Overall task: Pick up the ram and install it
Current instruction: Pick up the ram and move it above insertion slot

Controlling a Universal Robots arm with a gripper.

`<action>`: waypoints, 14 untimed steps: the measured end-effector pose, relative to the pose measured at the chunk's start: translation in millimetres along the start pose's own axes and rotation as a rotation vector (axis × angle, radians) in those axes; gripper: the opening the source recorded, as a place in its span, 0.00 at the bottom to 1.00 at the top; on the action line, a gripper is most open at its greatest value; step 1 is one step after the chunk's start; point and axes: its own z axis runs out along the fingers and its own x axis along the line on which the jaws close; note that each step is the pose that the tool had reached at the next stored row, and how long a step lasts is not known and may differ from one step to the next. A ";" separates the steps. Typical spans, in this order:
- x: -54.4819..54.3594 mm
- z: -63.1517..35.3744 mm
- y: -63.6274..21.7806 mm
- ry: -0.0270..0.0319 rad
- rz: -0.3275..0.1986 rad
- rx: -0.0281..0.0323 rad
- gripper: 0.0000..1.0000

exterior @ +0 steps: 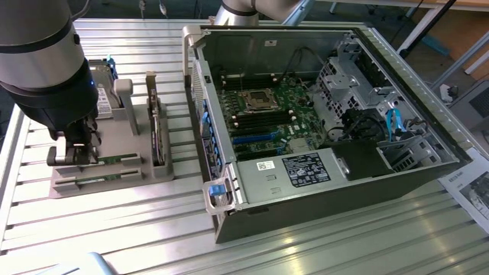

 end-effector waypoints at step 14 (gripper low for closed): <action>0.0 0.0 0.0 0.0016 -0.040 -0.0017 0.38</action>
